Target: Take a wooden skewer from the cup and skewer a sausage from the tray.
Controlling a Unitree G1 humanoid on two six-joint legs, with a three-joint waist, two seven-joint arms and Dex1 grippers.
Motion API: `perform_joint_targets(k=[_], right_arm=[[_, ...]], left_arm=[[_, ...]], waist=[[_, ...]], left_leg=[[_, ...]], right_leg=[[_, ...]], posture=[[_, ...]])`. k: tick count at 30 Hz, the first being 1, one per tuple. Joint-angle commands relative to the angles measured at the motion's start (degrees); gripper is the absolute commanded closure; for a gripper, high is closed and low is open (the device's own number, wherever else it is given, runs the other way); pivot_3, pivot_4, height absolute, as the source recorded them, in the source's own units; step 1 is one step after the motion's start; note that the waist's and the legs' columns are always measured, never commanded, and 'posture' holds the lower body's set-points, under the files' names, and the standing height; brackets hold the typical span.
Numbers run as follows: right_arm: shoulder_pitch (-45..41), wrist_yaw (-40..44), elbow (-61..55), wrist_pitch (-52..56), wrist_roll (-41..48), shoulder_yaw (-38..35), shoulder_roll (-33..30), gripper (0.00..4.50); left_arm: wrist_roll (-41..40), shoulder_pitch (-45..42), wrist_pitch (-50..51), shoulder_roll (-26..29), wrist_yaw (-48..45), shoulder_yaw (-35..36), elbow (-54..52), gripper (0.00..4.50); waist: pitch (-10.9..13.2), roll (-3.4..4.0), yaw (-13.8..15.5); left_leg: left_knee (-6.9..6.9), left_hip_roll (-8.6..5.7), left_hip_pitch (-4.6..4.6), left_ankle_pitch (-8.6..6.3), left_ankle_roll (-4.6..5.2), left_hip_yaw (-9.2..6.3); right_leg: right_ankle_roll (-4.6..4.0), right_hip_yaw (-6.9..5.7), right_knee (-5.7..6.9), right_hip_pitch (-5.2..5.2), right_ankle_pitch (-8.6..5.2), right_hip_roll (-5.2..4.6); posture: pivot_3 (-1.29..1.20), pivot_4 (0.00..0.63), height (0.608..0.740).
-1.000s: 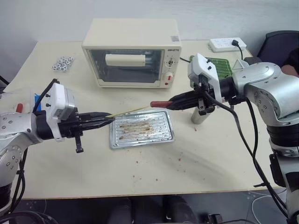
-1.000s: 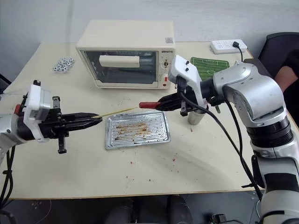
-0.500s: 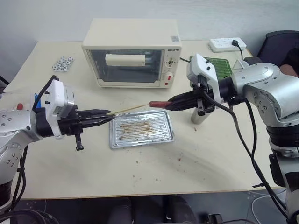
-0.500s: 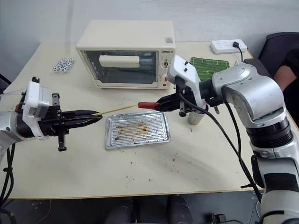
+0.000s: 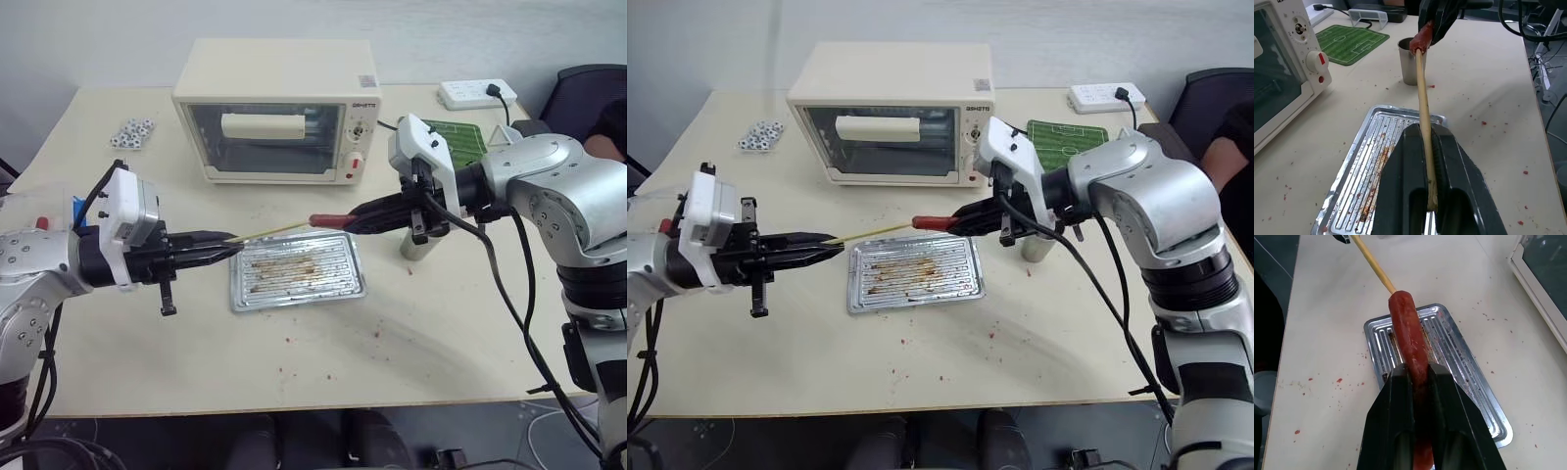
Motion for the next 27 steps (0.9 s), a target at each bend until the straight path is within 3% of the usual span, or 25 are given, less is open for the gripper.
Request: perform_joint_targets(k=[1,19,23,27], right_arm=[[-1.49,1.02,-2.49,-1.69,0.89,-1.09,-0.31,4.31],[-0.53,3.70,-6.80,-3.07,2.63,-1.45,-0.36,4.31],[-0.45,3.53,-6.17,-2.75,2.23,-1.29,-0.66,3.40],[-1.24,2.85,-4.60,-3.34,1.38,-1.54,-0.81,2.12]], left_arm=[[0.69,-1.40,-1.40,0.22,-1.04,-0.74,-0.24,4.50],[2.40,-4.60,-2.52,-1.31,-2.91,-4.90,1.41,4.50],[2.19,-4.03,-2.23,-1.66,-2.27,-4.46,0.94,4.50],[2.17,-2.94,-1.92,-1.92,-0.87,-3.06,0.65,4.50]], waist=[[0.00,0.00,-0.01],[0.00,0.00,0.01],[0.00,0.00,0.01],[0.00,0.00,0.00]], left_leg=[[0.00,0.00,0.00,0.00,0.00,0.00],[0.06,-0.01,0.00,-0.01,0.04,0.04],[0.06,-0.01,0.00,0.00,0.04,0.04],[0.09,0.00,0.00,-0.01,0.04,0.04]], right_leg=[[0.00,0.00,0.00,0.00,0.00,0.01],[0.01,-0.02,0.04,-0.01,0.00,0.07],[0.01,-0.02,0.04,-0.01,0.00,0.07],[0.01,-0.01,0.06,0.00,0.00,0.05]], posture=[[0.00,0.150,0.740],[0.00,0.150,0.740],[0.00,0.150,0.740],[0.00,0.150,0.740]])
